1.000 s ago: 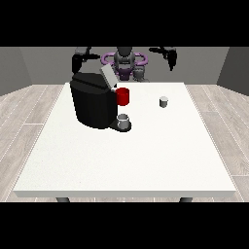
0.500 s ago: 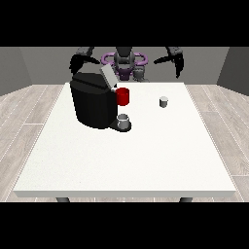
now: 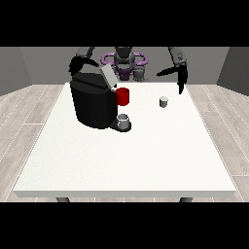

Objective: Insert the coffee pod into the coffee machine and close the lid

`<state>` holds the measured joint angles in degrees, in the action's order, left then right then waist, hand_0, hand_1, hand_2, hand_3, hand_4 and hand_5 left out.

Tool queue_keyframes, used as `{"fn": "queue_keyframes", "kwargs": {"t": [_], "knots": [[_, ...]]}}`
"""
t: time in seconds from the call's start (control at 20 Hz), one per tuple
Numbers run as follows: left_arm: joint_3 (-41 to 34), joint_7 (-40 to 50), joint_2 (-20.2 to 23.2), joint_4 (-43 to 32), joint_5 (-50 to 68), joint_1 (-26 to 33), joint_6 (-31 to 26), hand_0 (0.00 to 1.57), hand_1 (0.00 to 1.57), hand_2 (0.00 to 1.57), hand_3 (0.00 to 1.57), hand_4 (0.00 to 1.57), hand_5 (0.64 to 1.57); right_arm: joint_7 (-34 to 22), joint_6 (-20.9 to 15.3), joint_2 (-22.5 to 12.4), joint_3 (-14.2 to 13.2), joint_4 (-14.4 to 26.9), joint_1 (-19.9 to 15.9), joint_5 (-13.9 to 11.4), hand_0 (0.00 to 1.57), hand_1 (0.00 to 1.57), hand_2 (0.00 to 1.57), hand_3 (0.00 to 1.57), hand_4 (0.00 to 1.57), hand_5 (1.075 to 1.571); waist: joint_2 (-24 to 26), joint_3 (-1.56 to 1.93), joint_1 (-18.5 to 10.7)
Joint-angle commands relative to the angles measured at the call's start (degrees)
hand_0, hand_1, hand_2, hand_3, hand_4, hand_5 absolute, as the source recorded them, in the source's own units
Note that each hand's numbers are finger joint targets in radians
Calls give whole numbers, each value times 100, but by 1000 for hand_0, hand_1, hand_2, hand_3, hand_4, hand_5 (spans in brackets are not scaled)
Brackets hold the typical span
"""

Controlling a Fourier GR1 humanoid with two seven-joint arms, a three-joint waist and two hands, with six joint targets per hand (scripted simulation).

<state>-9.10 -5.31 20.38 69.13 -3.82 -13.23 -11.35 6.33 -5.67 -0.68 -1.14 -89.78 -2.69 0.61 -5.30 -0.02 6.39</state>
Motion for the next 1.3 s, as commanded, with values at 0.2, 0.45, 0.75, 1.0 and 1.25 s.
{"fn": "queue_keyframes", "kwargs": {"t": [0.2, 0.45, 0.75, 1.0, 1.25], "knots": [[-142, -539, 264, -1387, -432, -668, 40, 0, 0, 0, 0, 0, 1571, -38, -14, -46, -19, 168, -400, 43, 0, 0, 0, 0, 337, 1571, -457, -1, 62], [289, -230, 17, -1437, -969, -902, 355, 0, 0, 0, 0, 0, 1571, -303, -41, -185, -195, 662, -637, 49, 0, 0, 0, 0, 372, 1571, -404, 1, -12], [566, -287, -163, -1724, -1429, -980, 485, 223, 223, 529, 222, 0, 1571, -53, -303, -155, -343, 1360, -899, -112, 0, 0, 0, 0, 423, 1571, -259, 2, -316], [514, -517, 27, -2372, -1753, -995, 586, 758, 758, 820, 513, 0, 1571, -434, -345, -172, -197, 1098, -835, -190, 0, 0, 0, 0, 412, 1571, -193, 0, -94], [476, -748, 367, -2871, -2104, -1257, 792, 600, 600, 715, 469, 0, 1571, -244, -280, -26, -20, 890, -731, -173, 0, 0, 0, 0, 386, 1571, -403, -1, 222]]}}
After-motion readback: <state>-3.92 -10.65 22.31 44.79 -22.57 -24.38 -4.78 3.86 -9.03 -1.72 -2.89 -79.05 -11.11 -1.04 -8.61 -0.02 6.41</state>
